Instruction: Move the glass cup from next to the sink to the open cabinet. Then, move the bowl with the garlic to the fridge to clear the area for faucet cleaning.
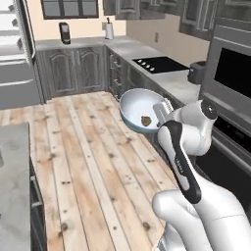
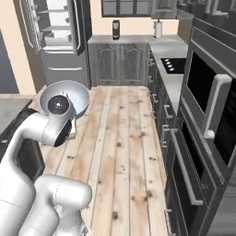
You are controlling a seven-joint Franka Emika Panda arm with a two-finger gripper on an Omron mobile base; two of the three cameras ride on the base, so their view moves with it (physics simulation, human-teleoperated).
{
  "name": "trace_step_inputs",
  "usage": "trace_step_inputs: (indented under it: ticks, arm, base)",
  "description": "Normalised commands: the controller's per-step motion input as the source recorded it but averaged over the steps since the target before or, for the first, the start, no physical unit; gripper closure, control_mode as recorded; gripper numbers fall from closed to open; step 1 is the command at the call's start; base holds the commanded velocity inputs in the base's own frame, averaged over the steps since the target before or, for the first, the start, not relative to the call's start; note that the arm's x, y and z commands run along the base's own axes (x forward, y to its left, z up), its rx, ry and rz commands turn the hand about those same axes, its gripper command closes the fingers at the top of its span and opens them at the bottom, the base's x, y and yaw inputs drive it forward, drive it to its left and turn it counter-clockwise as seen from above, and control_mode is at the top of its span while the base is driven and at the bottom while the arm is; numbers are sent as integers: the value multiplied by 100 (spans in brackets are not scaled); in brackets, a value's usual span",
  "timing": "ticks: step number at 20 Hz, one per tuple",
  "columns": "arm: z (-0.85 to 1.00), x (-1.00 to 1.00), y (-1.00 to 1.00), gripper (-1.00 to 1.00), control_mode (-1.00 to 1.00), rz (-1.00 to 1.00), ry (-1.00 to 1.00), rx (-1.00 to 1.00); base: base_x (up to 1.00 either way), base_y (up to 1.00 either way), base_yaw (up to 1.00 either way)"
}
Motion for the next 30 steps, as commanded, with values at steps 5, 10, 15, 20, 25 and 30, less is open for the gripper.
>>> trace_step_inputs:
  ticks: [5, 10, 15, 20, 25, 30]
  arm:
    - [0, 0, 0, 100, 100, 0, 0, 0]
    - [0, 0, 0, 100, 100, 0, 0, 0]
    - [0, 0, 0, 100, 100, 0, 0, 0]
    - [0, 0, 0, 100, 100, 0, 0, 0]
    - [0, 0, 0, 100, 100, 0, 0, 0]
    - [0, 0, 0, 100, 100, 0, 0, 0]
  base:
    - [100, 37, -26]
    - [100, 64, -1]
    - [100, 59, 8]
    - [100, 48, 18]
    - [100, 50, 20]
    - [100, 52, 20]
